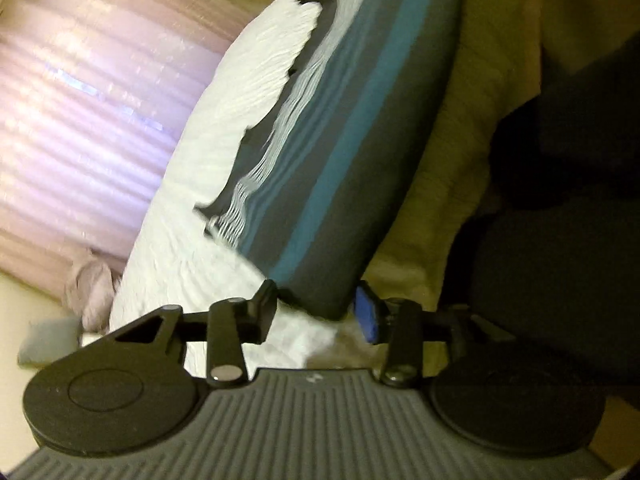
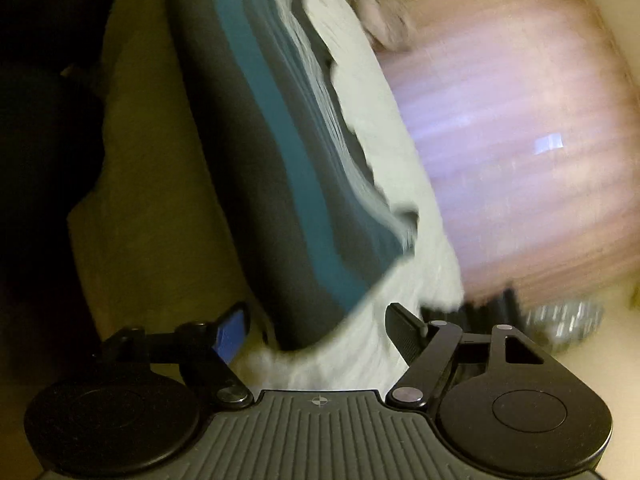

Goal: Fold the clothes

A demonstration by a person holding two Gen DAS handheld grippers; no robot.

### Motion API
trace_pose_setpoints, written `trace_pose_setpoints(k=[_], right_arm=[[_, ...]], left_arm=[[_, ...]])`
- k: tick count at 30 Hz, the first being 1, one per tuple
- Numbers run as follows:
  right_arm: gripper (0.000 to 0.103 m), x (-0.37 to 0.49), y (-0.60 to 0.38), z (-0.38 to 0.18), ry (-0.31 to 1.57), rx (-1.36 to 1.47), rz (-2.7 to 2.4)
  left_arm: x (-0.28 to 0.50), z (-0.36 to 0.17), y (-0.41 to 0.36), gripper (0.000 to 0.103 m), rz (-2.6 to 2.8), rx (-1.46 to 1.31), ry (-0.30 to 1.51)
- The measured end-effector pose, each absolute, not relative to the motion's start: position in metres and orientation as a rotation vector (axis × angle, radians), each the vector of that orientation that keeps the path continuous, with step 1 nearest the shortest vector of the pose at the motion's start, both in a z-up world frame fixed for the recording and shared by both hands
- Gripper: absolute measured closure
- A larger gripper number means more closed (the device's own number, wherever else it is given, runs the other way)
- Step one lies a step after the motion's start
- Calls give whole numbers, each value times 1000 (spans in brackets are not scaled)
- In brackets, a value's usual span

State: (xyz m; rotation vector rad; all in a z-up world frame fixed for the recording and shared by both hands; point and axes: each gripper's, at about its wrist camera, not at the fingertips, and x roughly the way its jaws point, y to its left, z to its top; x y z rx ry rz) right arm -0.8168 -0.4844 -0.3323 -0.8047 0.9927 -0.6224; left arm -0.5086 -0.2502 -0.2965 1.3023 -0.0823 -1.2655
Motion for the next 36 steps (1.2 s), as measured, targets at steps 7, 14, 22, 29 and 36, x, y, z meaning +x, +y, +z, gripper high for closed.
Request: trace_pose_setpoints(k=[7, 14, 22, 29, 36], right_arm=[[30, -846, -515, -291, 942, -566, -858], [30, -821, -570, -226, 704, -212, -833], [30, -756, -642, -195, 602, 0, -682], [31, -723, -707, -202, 612, 114, -633], [51, -717, -746, -224, 612, 303, -584]], left_arm=[[-438, -272, -242, 64, -1114, 1350, -3], [-386, -226, -306, 59, -1090, 1060, 93], [-328, -213, -415, 51, -1250, 612, 421], [-292, -237, -467, 61, -1293, 567, 601], [-286, -246, -472, 90, -1337, 562, 609]])
